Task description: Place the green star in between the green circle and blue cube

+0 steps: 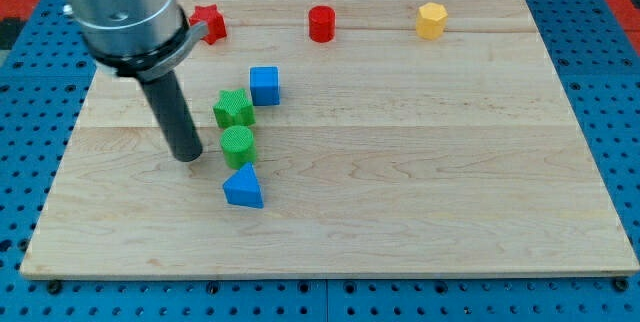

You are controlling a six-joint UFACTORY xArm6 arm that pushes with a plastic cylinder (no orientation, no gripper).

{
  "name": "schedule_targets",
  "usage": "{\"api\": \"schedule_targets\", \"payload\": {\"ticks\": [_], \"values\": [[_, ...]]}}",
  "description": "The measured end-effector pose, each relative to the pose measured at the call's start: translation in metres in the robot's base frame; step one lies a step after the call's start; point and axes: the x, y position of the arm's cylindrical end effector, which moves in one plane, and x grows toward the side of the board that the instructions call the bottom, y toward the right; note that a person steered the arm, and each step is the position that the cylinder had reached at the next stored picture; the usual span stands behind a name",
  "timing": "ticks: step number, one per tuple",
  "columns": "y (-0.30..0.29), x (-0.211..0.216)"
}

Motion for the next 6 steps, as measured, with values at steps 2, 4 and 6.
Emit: {"api": "schedule_targets", "payload": {"ticks": [2, 4, 6], "values": [[0.016, -0.001], [-0.044, -0.049], [0.03, -0.061]]}}
